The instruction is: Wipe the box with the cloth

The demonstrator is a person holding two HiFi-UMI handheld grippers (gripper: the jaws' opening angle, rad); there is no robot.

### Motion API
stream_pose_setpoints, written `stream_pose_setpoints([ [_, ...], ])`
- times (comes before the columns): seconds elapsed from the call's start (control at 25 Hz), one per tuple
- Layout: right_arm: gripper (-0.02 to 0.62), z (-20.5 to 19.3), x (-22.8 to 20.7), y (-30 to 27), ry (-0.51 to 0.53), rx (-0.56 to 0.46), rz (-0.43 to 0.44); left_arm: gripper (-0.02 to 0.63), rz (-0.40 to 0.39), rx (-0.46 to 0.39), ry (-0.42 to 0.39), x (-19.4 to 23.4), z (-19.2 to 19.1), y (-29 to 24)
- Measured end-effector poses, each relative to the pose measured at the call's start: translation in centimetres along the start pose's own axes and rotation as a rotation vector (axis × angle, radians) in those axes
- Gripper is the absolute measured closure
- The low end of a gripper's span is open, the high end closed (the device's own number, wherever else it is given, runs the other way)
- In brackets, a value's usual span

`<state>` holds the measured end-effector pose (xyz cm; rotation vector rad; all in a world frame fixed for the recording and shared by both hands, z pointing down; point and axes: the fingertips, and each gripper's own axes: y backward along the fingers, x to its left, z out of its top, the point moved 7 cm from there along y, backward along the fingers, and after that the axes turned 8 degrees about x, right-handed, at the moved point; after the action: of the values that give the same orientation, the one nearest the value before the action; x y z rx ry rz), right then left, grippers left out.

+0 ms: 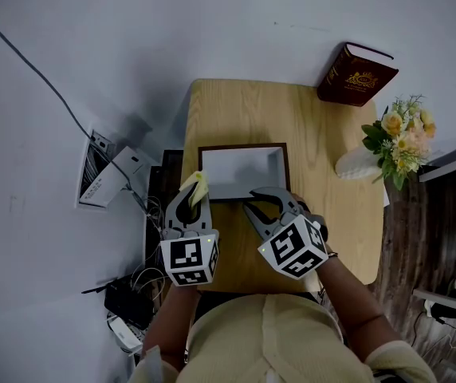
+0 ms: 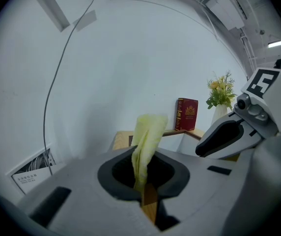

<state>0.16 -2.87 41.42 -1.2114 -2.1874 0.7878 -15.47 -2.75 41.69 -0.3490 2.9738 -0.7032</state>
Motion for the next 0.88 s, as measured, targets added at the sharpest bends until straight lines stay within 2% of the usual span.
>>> stream_pose_setpoints([
  [0.16, 0.502, 0.1, 0.0, 1.0, -0.037, -0.077, -0.076, 0.577, 0.039, -0.037, 0.028, 0.6, 0.1, 1.6],
  [0.32, 0.522, -0.1, -0.5, 2.5, -0.146, -0.192, -0.125, 0.577, 0.101, -0.054, 0.065, 1.3, -0.4, 3.6],
  [0.48, 0.538, -0.9, -0.2, 3.5, -0.234, -0.236, -0.101, 0.577, 0.115, -0.031, 0.085, 1.1, -1.6, 4.9],
  [0.88, 0.550, -3.5, 1.6, 4.2, -0.426, -0.261, -0.004, 0.577, 0.109, 0.014, 0.109, -0.3, -4.1, 6.1],
])
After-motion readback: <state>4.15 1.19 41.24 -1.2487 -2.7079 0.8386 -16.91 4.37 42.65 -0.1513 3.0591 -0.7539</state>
